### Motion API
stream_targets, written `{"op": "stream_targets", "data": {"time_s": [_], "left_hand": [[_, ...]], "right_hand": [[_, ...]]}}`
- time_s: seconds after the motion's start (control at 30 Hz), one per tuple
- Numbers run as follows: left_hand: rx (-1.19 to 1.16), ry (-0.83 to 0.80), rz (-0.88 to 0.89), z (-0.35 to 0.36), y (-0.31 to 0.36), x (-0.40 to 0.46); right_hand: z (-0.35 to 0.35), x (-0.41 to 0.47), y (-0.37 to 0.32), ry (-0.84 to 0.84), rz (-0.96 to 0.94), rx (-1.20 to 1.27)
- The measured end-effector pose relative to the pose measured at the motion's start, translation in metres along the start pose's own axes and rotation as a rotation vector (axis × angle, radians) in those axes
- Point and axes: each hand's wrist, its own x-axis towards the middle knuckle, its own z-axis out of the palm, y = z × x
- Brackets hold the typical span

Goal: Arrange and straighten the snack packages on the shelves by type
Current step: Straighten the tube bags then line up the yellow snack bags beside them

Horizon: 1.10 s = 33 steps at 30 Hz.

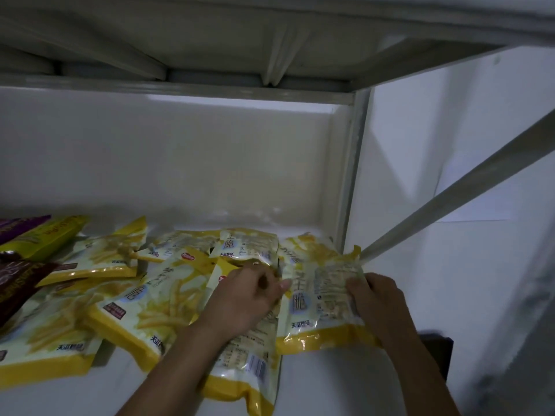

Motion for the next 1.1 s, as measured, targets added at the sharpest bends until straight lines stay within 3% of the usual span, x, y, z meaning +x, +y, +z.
{"op": "stream_targets", "data": {"time_s": [0.13, 0.27, 0.37, 0.53, 0.6, 0.7, 0.87, 1.1], "left_hand": [[0.172, 0.010, 0.001, 0.001, -0.006, -0.002], [0.282, -0.017, 0.008, -0.002, 0.003, 0.002], [0.198, -0.015, 0.003, -0.008, 0.015, 0.010], [0.014, -0.036, -0.005, -0.014, 0.036, 0.046], [0.008, -0.057, -0.031, -0.010, 0.044, 0.069], [-0.002, -0.081, -0.145, 0.005, 0.042, 0.104], [0.151, -0.126, -0.303, 0.030, 0.018, 0.136], [0.429, -0.199, -0.230, 0.041, 0.026, 0.145]], "right_hand": [[-0.004, -0.002, 0.010, -0.187, 0.127, -0.217], [-0.019, -0.017, -0.008, -0.219, 0.135, -0.380], [-0.031, -0.022, -0.036, -0.191, 0.099, -0.464], [-0.016, 0.029, -0.065, -0.029, -0.100, -0.330], [-0.003, 0.058, -0.076, -0.047, -0.181, -0.325], [0.023, 0.098, -0.081, -0.167, -0.157, -0.338], [0.052, 0.145, -0.049, -0.370, -0.029, -0.485], [0.059, 0.156, -0.035, -0.387, -0.008, -0.563]]}}
